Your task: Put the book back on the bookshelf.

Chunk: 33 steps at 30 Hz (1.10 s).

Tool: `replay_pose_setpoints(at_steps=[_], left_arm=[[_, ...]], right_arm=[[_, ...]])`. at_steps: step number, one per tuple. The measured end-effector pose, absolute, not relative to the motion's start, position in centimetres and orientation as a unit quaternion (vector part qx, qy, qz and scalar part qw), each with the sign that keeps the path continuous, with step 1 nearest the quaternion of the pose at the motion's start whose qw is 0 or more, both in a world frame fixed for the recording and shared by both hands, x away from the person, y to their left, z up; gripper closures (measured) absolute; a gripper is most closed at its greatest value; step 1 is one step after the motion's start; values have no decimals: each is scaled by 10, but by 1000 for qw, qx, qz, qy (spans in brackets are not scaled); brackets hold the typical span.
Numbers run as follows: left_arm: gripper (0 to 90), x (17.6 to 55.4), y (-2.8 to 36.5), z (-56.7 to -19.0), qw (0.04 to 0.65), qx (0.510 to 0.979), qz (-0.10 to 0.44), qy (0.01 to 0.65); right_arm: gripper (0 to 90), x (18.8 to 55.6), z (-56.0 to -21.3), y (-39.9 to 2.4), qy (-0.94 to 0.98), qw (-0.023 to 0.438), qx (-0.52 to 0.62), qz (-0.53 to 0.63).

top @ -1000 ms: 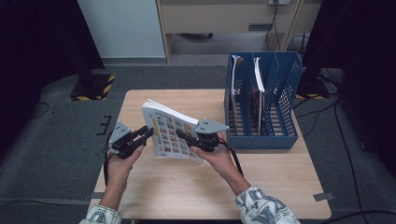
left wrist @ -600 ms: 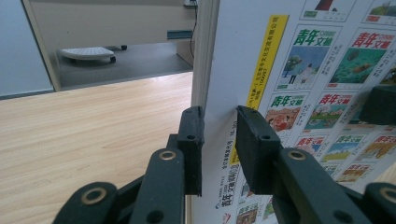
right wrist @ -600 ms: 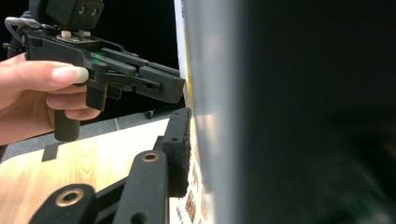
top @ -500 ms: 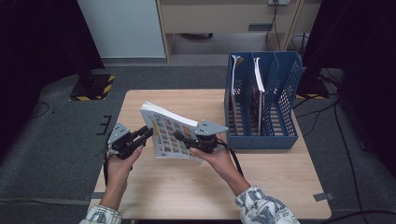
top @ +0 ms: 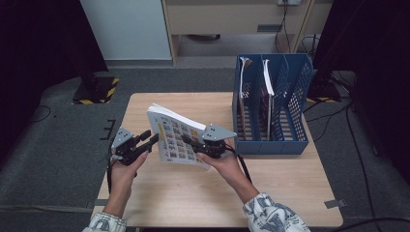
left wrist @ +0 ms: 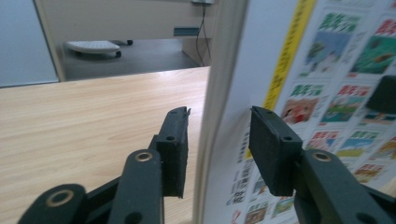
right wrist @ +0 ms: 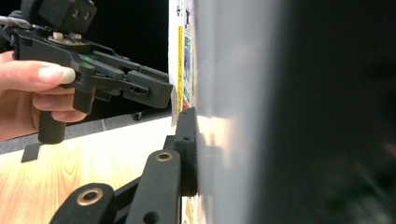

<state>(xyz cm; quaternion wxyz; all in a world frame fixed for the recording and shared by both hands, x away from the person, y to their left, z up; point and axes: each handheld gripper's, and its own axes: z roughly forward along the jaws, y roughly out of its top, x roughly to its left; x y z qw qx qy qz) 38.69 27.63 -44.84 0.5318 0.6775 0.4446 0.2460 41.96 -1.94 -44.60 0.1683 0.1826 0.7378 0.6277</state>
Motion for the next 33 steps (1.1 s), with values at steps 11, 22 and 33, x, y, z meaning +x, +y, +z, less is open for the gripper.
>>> replay_pose_setpoints(at_steps=[11,22,33], left_arm=[[331,395,284,-474,481,687,247,485],[285,397,286,-481,463,692,248,495],[277,398,283,-483,453,701,252,490]], right_arm=[[735,419,-446,-20,735,170,193,627],[737,419,-443,-21,735,166,212,623],[738,417,-435,-20,742,174,205,615]])
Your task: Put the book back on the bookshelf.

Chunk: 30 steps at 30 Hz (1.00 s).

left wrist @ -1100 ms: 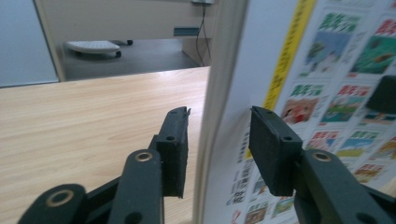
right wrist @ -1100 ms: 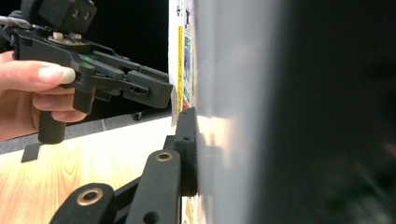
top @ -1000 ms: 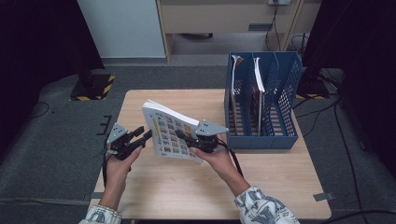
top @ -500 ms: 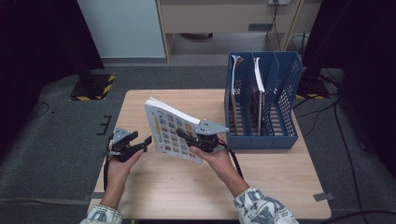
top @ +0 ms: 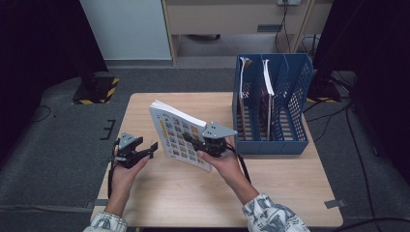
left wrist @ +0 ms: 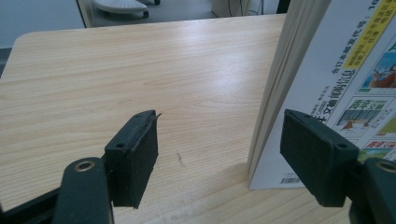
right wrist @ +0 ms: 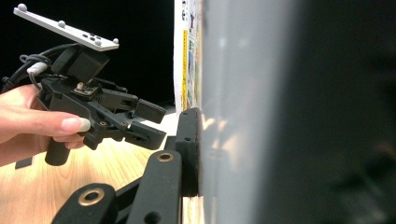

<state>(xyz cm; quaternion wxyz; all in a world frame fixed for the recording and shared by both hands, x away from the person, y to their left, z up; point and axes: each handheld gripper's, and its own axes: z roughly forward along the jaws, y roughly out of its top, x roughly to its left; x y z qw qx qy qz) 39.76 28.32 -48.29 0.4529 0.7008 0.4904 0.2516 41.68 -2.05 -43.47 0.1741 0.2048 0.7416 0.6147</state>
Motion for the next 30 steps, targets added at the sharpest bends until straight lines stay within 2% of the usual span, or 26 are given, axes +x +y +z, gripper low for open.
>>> replay_pose_setpoints(at_steps=[19,27,30], left_arm=[[271,398,282,-484,441,708,261,486],[224,401,278,-490,416,727,252,484],[157,404,277,-495,402,740,236,485]], right_arm=[[738,416,-424,-29,736,186,214,614],[738,417,-415,-38,727,193,220,621],[739,417,-413,-41,727,196,221,620]])
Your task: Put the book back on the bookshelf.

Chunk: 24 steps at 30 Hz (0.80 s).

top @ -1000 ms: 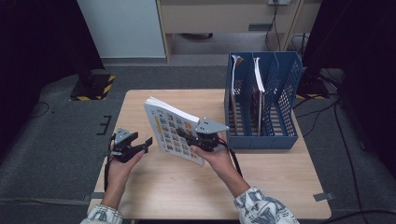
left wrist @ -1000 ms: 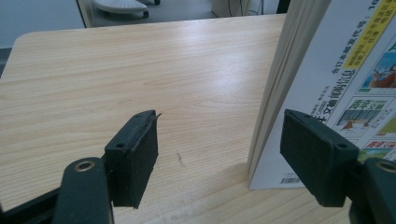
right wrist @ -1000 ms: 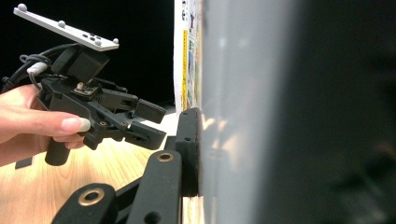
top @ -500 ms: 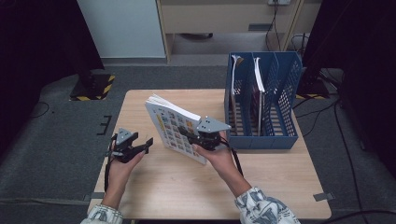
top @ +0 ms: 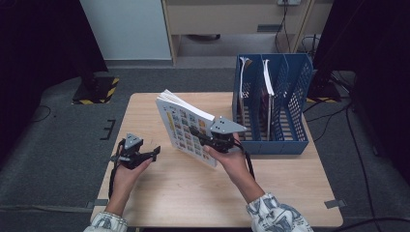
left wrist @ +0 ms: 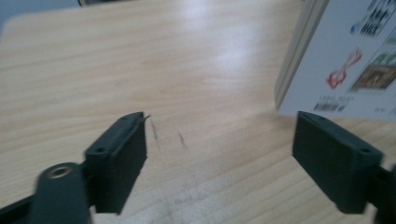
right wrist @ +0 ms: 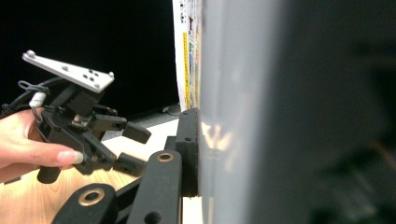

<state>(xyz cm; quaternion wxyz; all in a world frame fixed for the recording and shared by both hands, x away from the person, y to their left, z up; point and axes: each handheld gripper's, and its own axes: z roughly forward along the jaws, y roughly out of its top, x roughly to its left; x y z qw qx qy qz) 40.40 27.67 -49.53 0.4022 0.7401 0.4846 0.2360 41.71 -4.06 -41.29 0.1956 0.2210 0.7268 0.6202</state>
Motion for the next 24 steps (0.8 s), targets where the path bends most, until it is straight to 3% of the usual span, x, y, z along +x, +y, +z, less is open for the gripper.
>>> replay_pose_setpoints(at_steps=[24], left_arm=[[95,409,268,-510,348,777,217,477]], right_arm=[[738,416,-399,-60,716,205,236,624]])
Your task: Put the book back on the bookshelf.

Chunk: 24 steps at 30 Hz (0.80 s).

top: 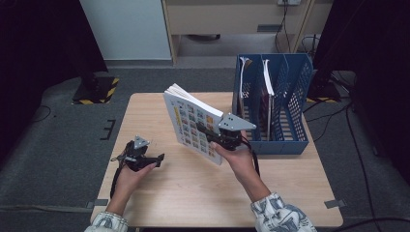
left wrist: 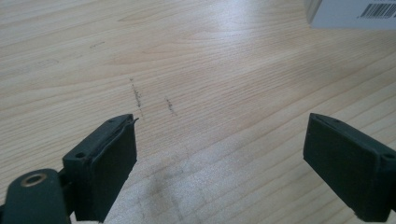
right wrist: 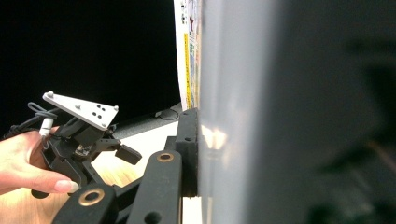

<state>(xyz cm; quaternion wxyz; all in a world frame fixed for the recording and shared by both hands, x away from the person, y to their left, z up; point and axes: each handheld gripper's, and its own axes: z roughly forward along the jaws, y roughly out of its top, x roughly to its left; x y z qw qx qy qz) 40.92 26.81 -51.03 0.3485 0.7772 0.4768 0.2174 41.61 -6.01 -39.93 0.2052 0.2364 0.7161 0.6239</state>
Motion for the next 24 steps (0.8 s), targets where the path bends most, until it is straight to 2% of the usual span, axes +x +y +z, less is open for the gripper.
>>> replay_pose_setpoints(at_steps=[24], left_arm=[[94,409,266,-514,337,787,213,472]], right_arm=[[738,414,-393,-69,712,207,242,626]])
